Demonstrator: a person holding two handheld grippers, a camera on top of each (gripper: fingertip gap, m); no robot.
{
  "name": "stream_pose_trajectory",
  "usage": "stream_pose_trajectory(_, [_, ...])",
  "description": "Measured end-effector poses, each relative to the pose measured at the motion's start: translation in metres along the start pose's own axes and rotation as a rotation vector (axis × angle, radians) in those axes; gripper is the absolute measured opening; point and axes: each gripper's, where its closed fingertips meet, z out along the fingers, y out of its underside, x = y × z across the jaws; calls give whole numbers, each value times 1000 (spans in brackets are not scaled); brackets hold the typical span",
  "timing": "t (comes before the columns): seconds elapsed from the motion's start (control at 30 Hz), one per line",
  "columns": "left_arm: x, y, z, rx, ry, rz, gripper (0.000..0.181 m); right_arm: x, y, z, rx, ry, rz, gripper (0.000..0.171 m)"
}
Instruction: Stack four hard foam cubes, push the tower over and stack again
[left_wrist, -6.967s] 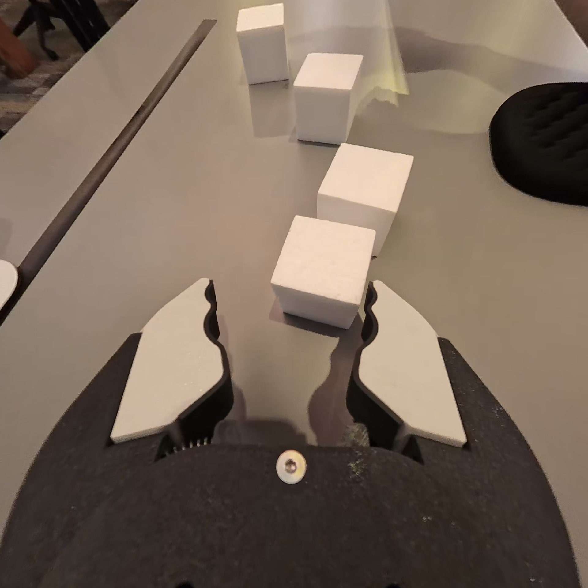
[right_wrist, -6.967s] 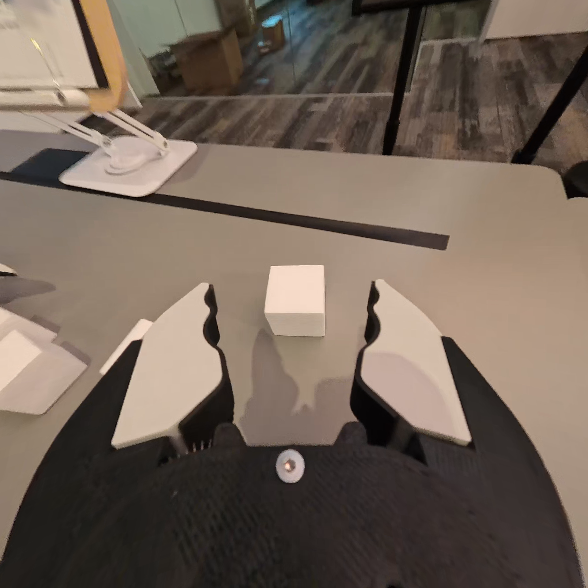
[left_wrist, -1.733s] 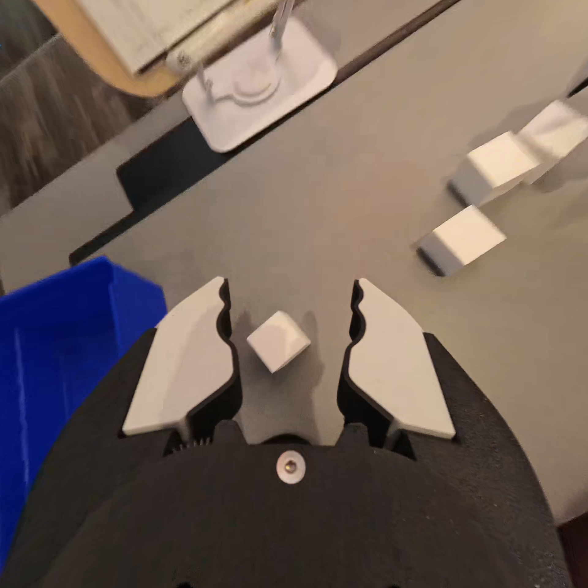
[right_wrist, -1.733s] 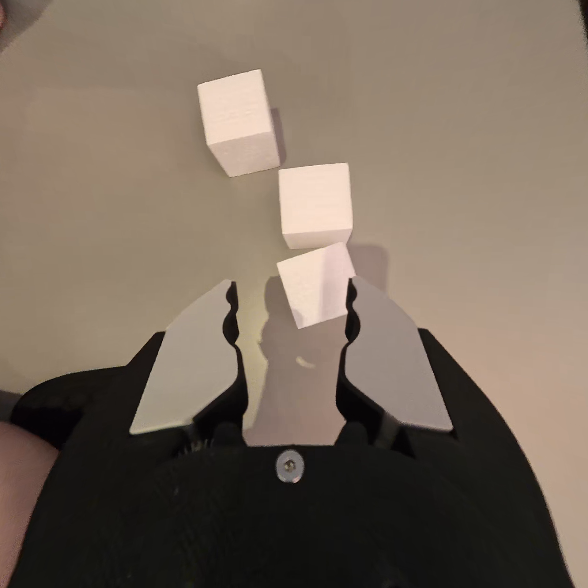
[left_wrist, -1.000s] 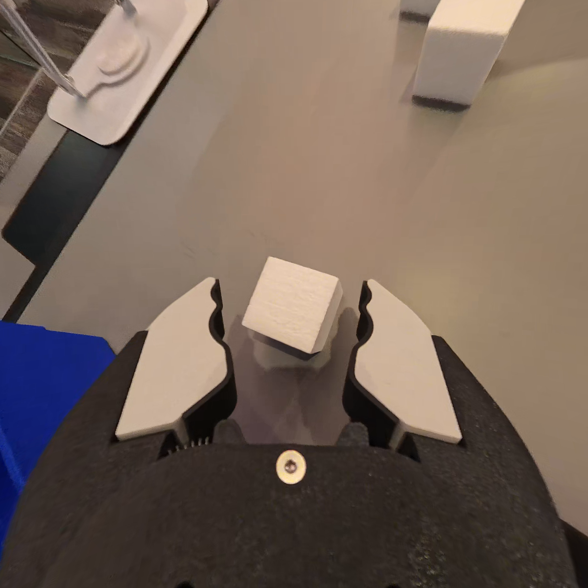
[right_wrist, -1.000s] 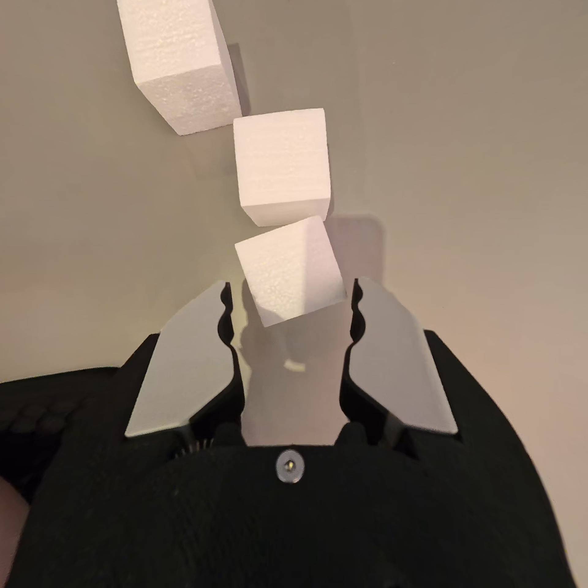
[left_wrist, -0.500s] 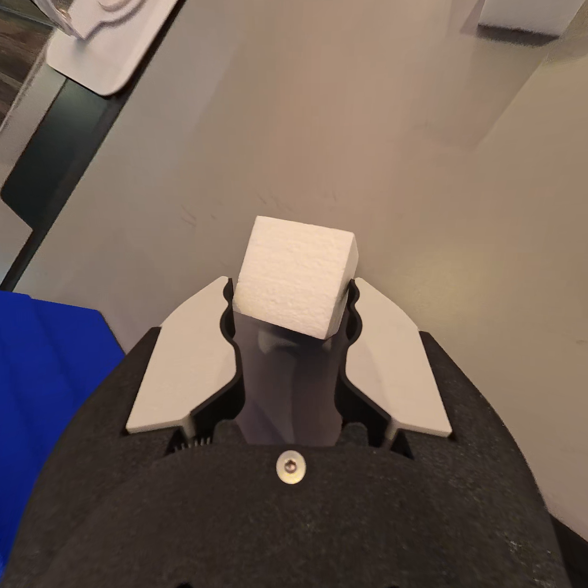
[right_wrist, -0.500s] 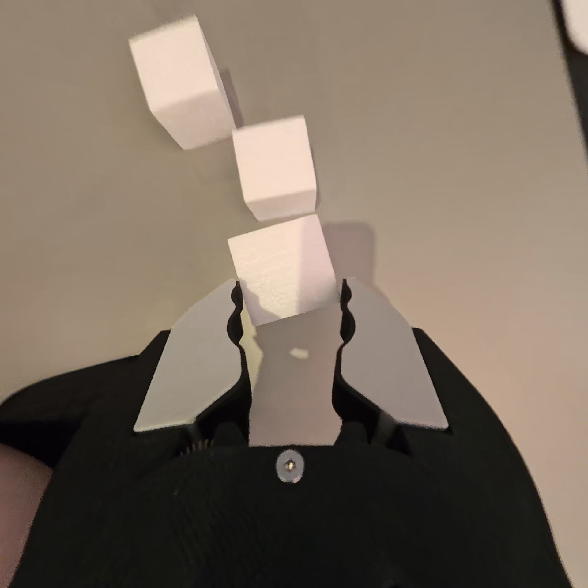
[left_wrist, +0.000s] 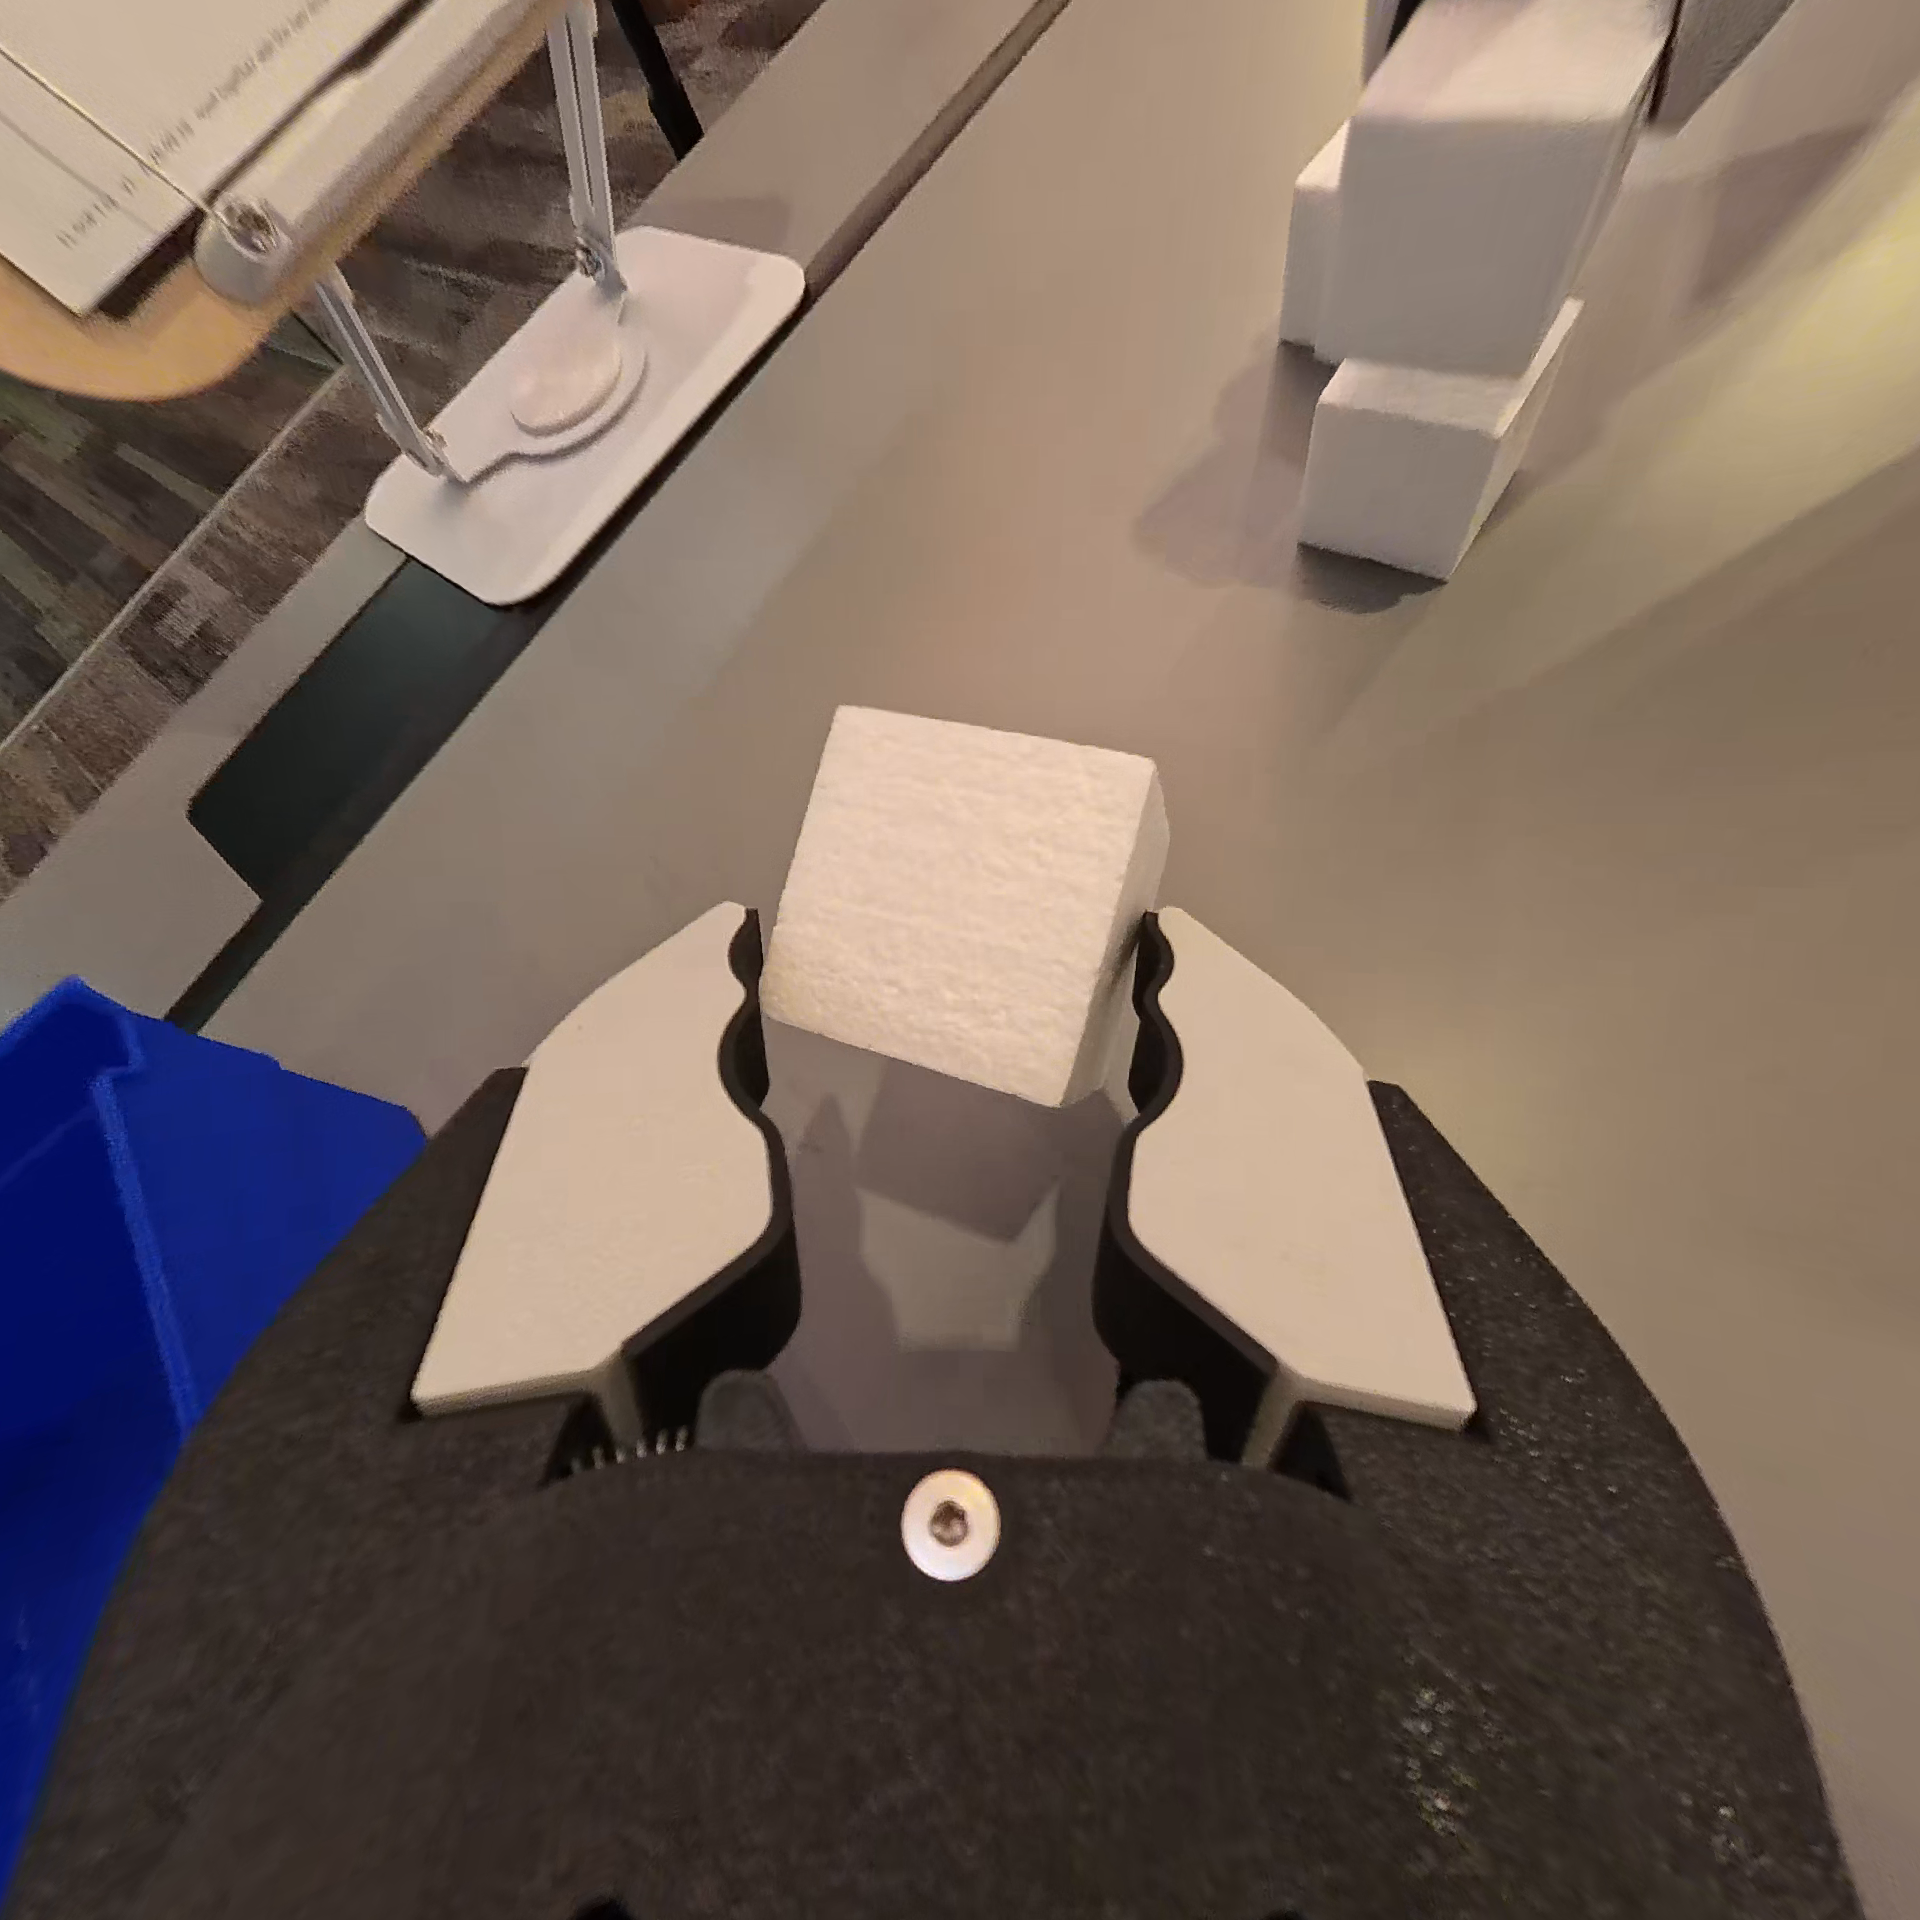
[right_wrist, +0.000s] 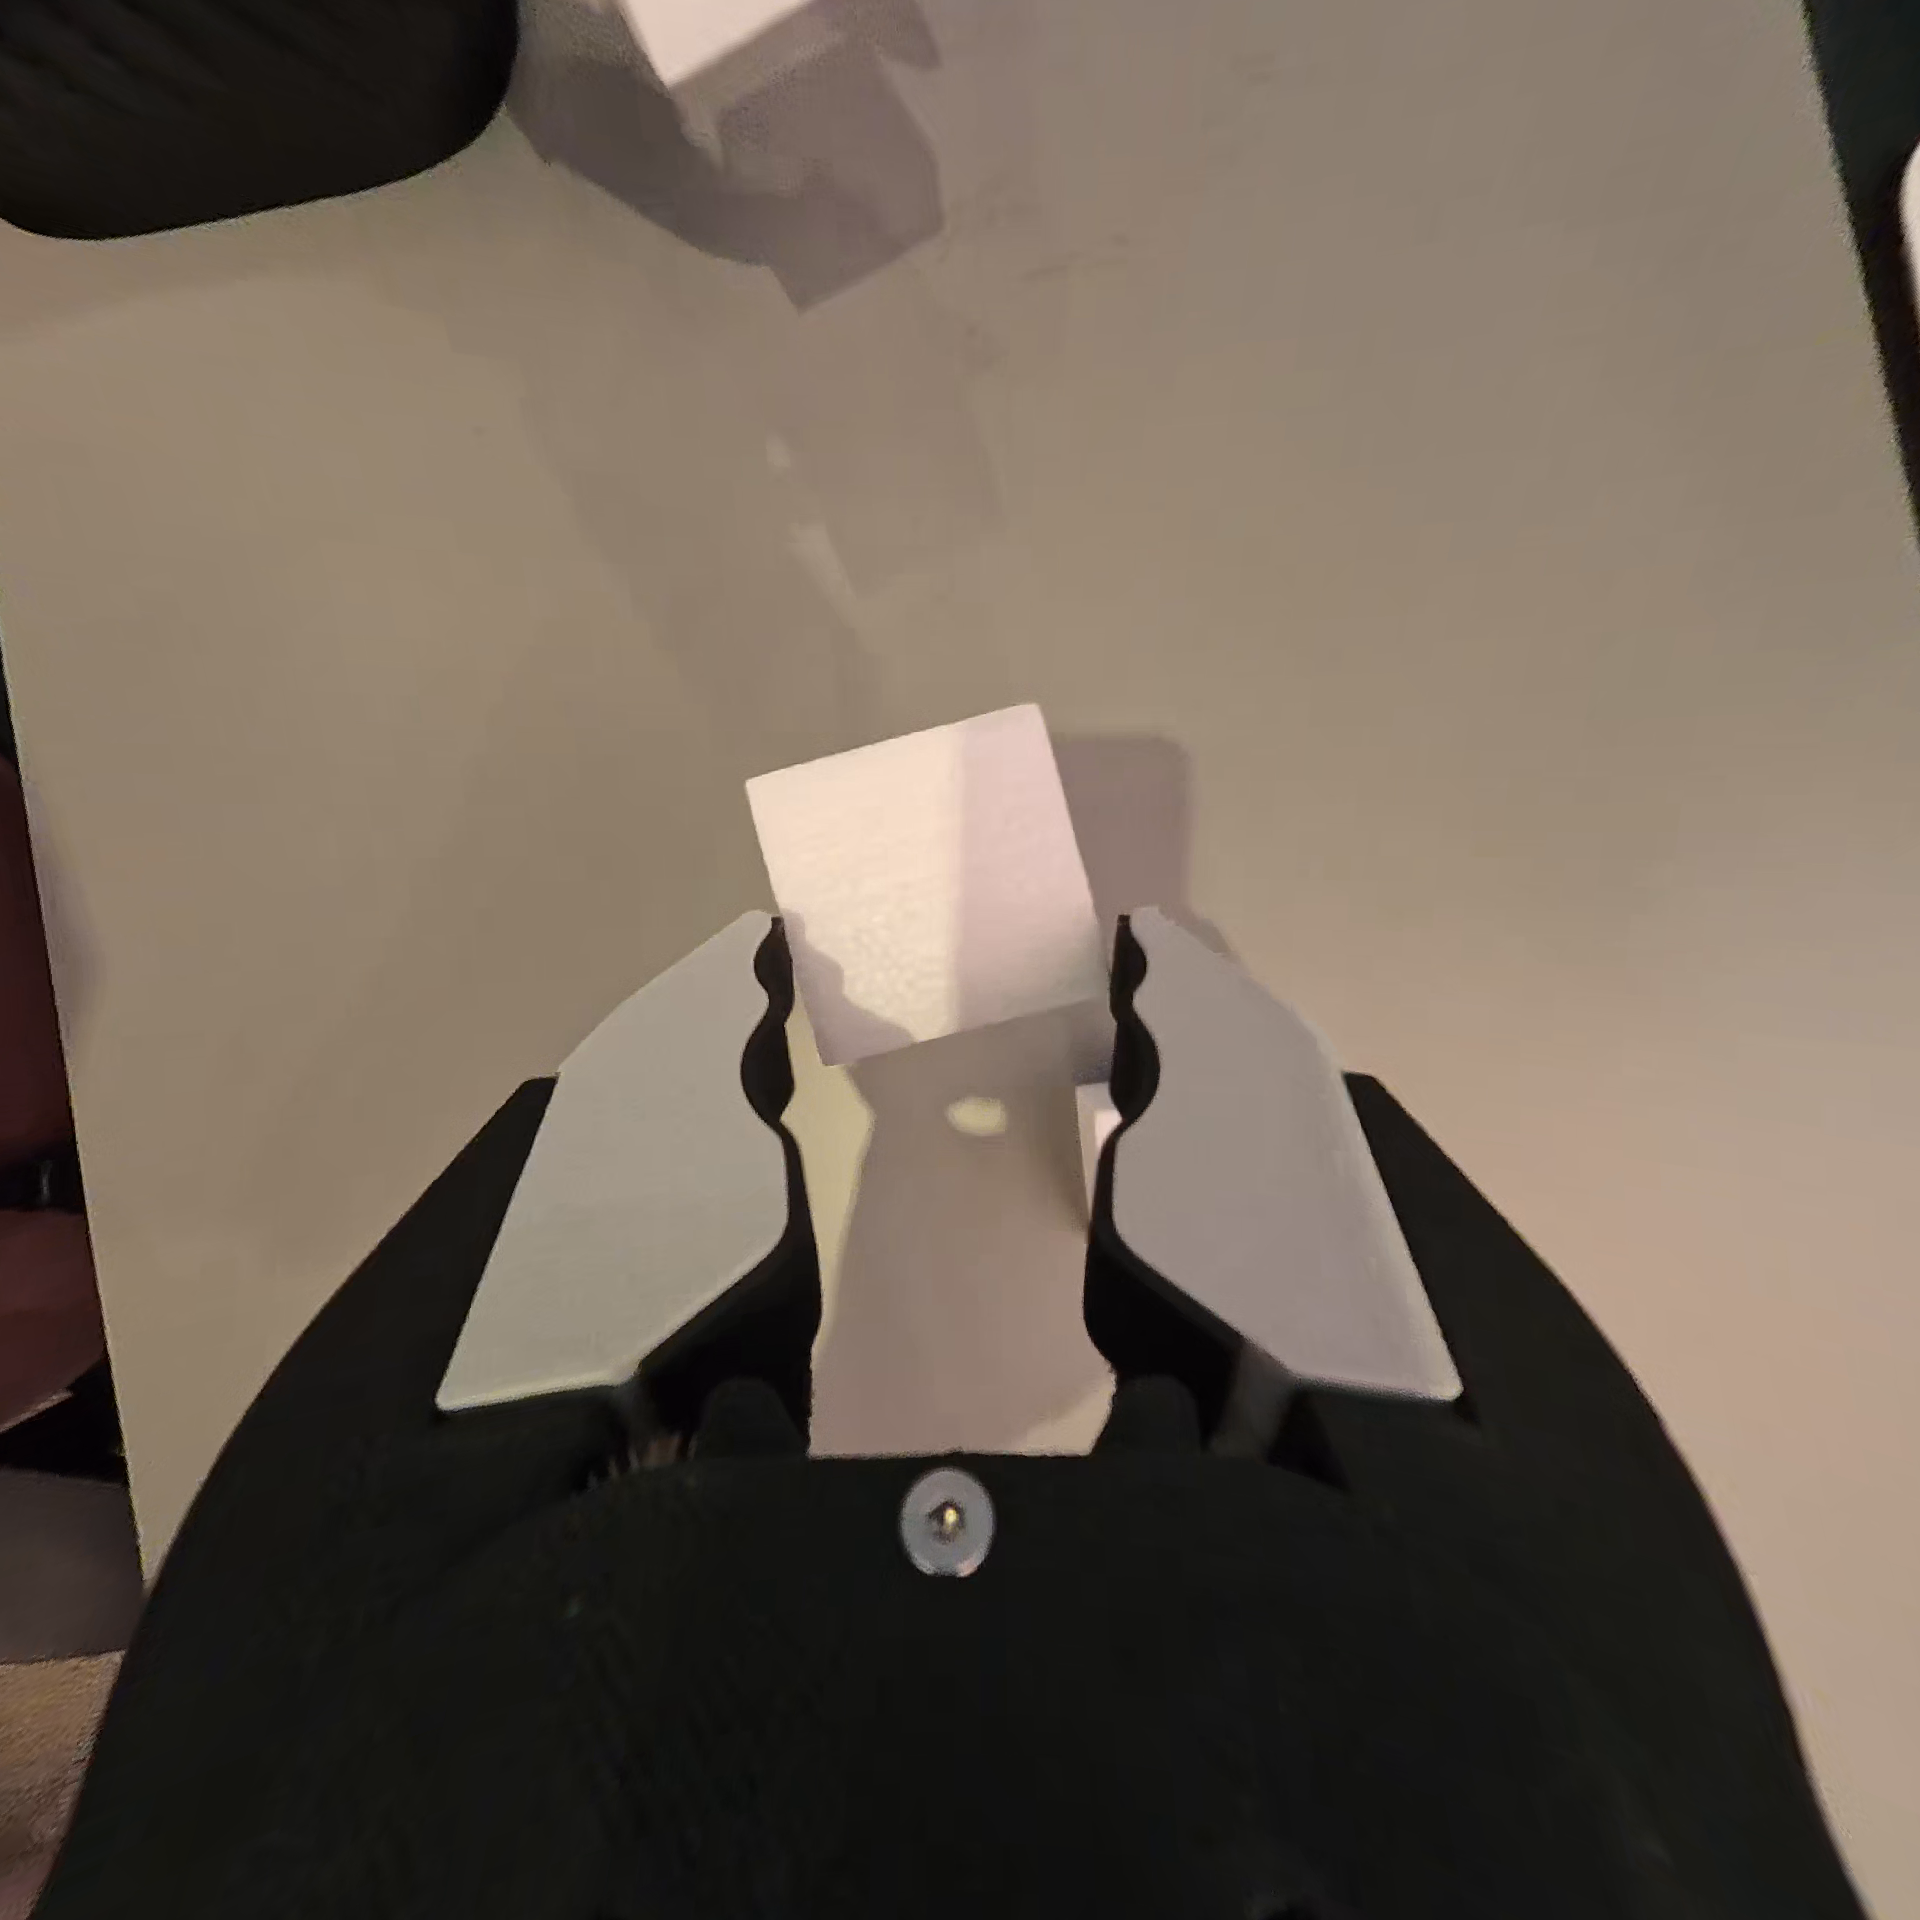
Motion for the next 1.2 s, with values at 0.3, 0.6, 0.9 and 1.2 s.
stream_pose_trajectory(0.3, [19,-69,-1,80,9,39,68,3,11,-2,-38,-1,-63,69])
stream_pose_trajectory(0.6, [86,-148,59,23,206,40,68,66,72,-35,23,114,2,81])
stream_pose_trajectory(0.9, [105,-146,99,-125,211,114,68,72,86,-16,-14,70,49,92])
stream_pose_trajectory(1.2, [106,-141,107,-134,211,107,81,75,95,7,-118,88,31,99])
